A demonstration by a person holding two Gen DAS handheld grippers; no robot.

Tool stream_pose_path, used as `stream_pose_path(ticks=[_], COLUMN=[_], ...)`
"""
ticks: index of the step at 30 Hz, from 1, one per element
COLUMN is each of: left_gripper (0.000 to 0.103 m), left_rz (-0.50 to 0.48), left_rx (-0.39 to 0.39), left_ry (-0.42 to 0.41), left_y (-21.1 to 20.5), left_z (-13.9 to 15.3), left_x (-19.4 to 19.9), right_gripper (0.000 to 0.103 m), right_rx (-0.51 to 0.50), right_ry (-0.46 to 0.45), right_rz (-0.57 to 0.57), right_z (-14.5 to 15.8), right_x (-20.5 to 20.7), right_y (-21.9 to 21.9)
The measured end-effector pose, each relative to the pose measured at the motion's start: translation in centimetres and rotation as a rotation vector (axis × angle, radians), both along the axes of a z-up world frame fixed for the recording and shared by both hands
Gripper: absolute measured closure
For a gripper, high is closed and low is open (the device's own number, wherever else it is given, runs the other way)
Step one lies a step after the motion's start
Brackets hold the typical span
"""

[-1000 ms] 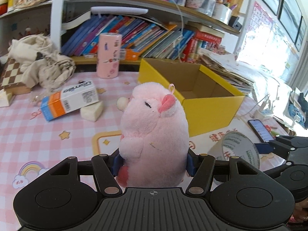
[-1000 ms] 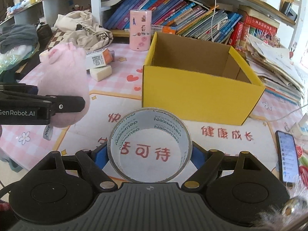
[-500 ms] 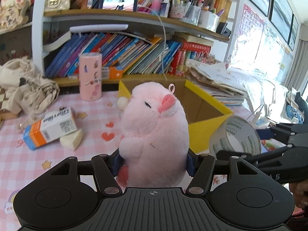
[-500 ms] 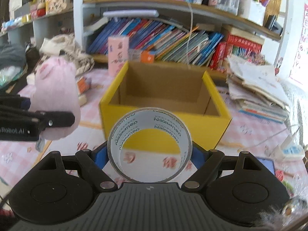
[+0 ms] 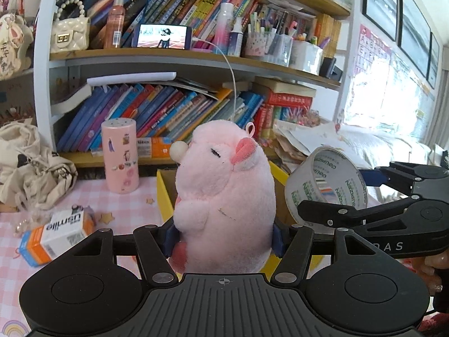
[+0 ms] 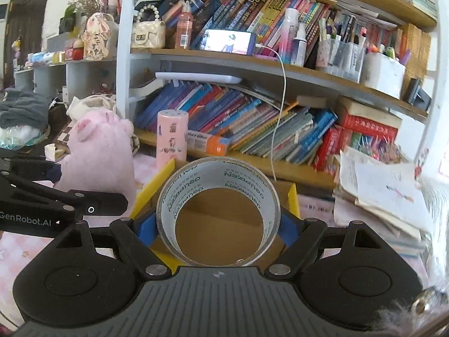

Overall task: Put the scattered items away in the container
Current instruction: 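Carry the pig and tape roll with both grippers over the yellow box, then open both grippers to drop the pig and tape into the box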

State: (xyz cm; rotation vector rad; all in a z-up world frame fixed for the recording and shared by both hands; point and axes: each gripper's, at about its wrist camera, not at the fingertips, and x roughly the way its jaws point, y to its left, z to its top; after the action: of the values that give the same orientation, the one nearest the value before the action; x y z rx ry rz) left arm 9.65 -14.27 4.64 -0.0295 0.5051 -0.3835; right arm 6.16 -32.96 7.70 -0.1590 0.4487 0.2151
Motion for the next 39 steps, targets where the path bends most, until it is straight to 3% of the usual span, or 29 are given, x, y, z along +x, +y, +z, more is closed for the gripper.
stream_pose_path(ticks=[4,10,19,27,33,39], left_gripper=[0.042,0.042,0.042,0.041,0.041,0.04], left_rz=[0.016,0.042,-0.017,-0.071,-0.066,-0.056], left_rx=[0.018,0.056,0.227,0.352,0.379,0.451], left_ry=[0.004,0.077,0.177,0.268,0.328,0.33], left_y=[-1.3,-3.2,-5.9,-7.9,-8.4,-9.3], left_z=[0.1,-1.2,-3.4,-5.5,-6.9,-7.4], left_x=[1.8,5.3,9.2,11.2,11.7,12.6], right_gripper=[0.021,0.021,0.021,0.021,0.021,0.021], right_rx=[-0.008,-0.046,-0.202,-0.374,-0.457,-0.543], right_ry=[0.002,0.069,0.191,0.272,0.363,0.406], right_rz=[0.039,0.105,0.249,0.46,0.545,0.601], right_z=[0.0,-1.6,-5.1,-7.3,-8.8,-9.9], right_x=[2.6,6.8,11.7,14.4,16.4,18.2], right_y=[-1.5,-3.1,-3.8,-2.5,-2.0,-1.1])
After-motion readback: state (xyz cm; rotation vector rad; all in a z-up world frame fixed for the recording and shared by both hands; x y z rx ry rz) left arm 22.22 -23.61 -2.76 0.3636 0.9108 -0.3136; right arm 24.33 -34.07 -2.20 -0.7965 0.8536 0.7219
